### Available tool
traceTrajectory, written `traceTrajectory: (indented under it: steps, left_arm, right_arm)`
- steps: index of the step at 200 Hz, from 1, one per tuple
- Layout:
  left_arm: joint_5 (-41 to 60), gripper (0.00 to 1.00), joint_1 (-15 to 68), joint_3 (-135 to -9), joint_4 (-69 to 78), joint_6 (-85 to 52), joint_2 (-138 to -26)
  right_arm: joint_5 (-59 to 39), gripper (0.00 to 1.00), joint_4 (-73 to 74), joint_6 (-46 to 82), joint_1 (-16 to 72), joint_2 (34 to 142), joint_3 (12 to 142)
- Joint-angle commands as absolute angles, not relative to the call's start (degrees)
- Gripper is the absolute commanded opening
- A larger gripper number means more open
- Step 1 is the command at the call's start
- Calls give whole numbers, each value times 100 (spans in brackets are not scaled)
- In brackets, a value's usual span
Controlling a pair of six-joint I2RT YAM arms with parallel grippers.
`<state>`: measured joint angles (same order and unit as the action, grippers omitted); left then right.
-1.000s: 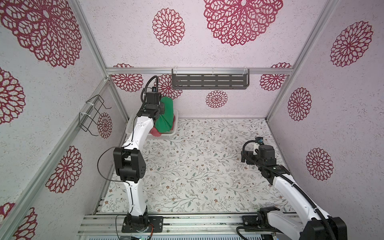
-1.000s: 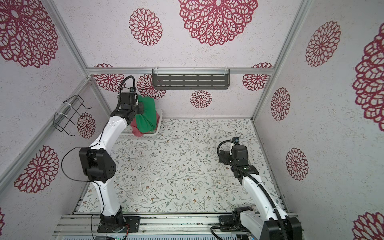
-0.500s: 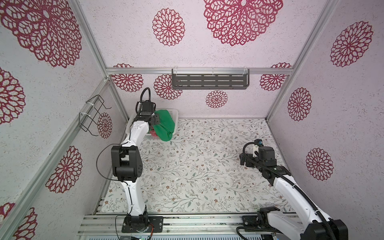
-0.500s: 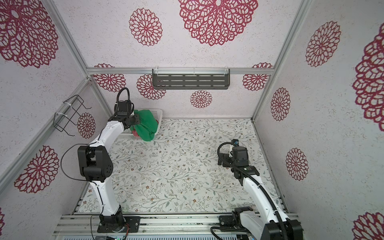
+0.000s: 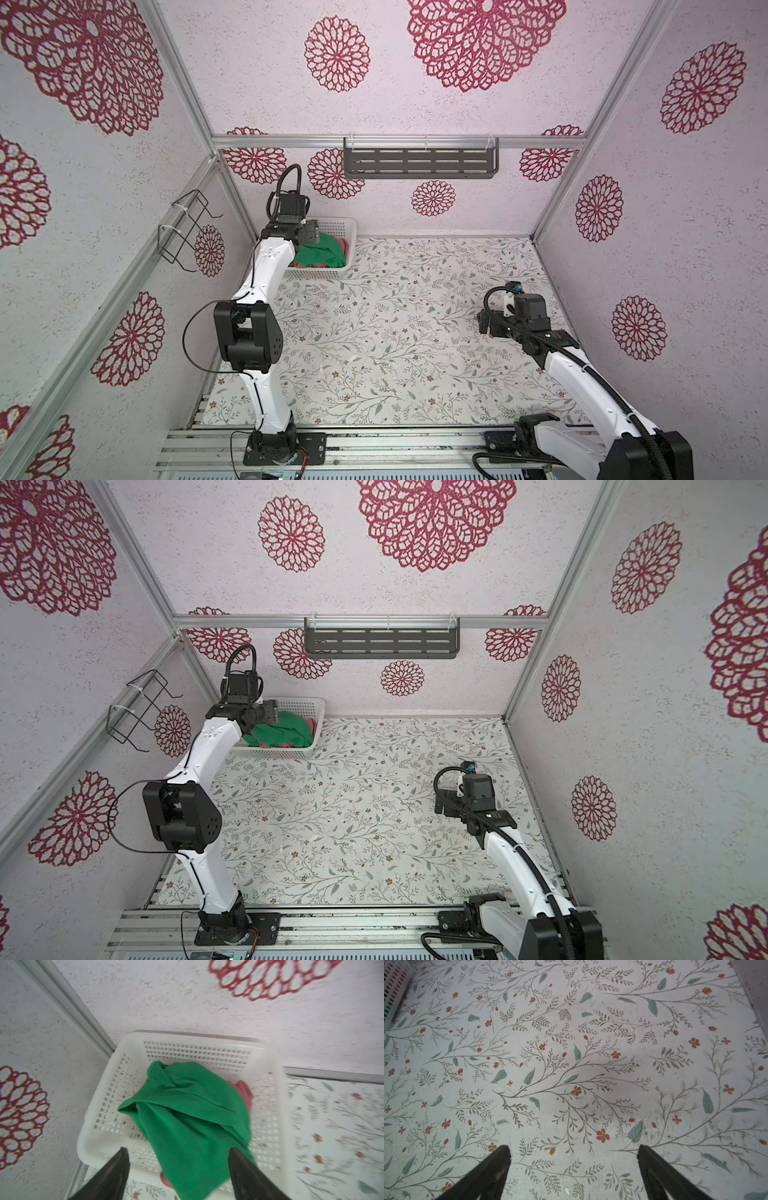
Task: Fold and stack the tank tops
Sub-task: 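Grasp the green tank top in the basket with the left gripper while right arm advances, then lift the green tank top out of the basket with the left gripper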
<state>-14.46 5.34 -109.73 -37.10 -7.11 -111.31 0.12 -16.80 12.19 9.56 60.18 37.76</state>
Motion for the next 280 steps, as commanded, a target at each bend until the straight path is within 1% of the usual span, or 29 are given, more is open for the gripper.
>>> traceTrajectory:
  steps: [1, 28, 37, 53, 63, 80, 91, 102, 109, 117, 127, 136, 195, 204, 208, 211, 217, 225, 237, 264, 274, 280]
  left_arm:
    - [-1321, 76, 689, -11267, -4670, -565, -11508]
    - [-1354, 74, 694, -11342, -4943, -711, -11861]
    - [-1325, 72, 694, -11277, -4913, -741, -11921]
    - [-1153, 61, 630, -11034, -4619, -898, -11994]
    - [-1125, 58, 583, -10990, -4545, -993, -12088]
    - [-1095, 50, 529, -11002, -4537, -1054, -12232]
    - [-1081, 39, 519, -10980, -4480, -1063, -12259]
    - [-1145, 24, 517, -10953, -4412, -1081, -12216]
    - [-1177, 16, 519, -10936, -4366, -1094, -12169]
    - [-1214, 10, 544, -10912, -4293, -1061, -12071]
    - [-1273, 6, 582, -10892, -4226, -1017, -11931]
    - [-1293, 0, 610, -10916, -4189, -977, -11813]
    - [-1478, 0, 659, -11424, -4430, -849, -11360]
    - [-1595, 22, 643, -11467, -4550, -831, -11416]
    - [-1630, 35, 630, -11482, -4600, -827, -11464]
    - [-1648, 41, 619, -11502, -4643, -825, -11507]
    - [-1668, 48, 586, -11540, -4741, -839, -11611]
    - [-1652, 53, 553, -11558, -4806, -860, -11745]
    - [-1568, 54, 493, -11480, -4748, -926, -11886]
    - [-1589, 54, 406, -11356, -4545, -1044, -12175]
    - [-1625, 53, 376, -11339, -4501, -1062, -12324]
    - [-1622, 50, 361, -11338, -4479, -1063, -12386]
  right_arm:
    - [0, 99, -1662, 1342, 985, 6017, 3938]
    - [-1, 99, -1768, 1335, 991, 5943, 3927]
    - [30, 99, -1798, 1350, 985, 5904, 3913]
    - [45, 99, -1786, 1459, 989, 5832, 3823]
    - [28, 99, -1750, 1527, 996, 5774, 3749]
    - [32, 99, -1761, 1579, 1000, 5720, 3659]
    - [60, 99, -1797, 1578, 1007, 5697, 3647]
    - [119, 99, -1838, 1565, 1008, 5702, 3656]
    - [152, 99, -1855, 1564, 1012, 5698, 3664]
    - [158, 99, -1855, 1567, 1015, 5708, 3674]
    - [139, 99, -1812, 1610, 1020, 5724, 3667]
    - [108, 99, -1767, 1634, 1032, 5750, 3657]
    - [79, 99, -1545, 1705, 1129, 5969, 3724]
    - [79, 99, -1523, 1709, 1144, 5980, 3727]
    - [71, 99, -1503, 1714, 1143, 5977, 3727]
    - [64, 99, -1495, 1713, 1147, 5984, 3727]
    - [57, 99, -1491, 1723, 1155, 5988, 3727]
    - [45, 99, -1491, 1716, 1162, 5995, 3727]
    - [44, 99, -1507, 1705, 1173, 5997, 3735]
    - [113, 99, -1573, 1670, 1183, 5970, 3735]
    - [132, 99, -1590, 1671, 1180, 5945, 3720]
    - [140, 99, -1589, 1670, 1183, 5933, 3710]
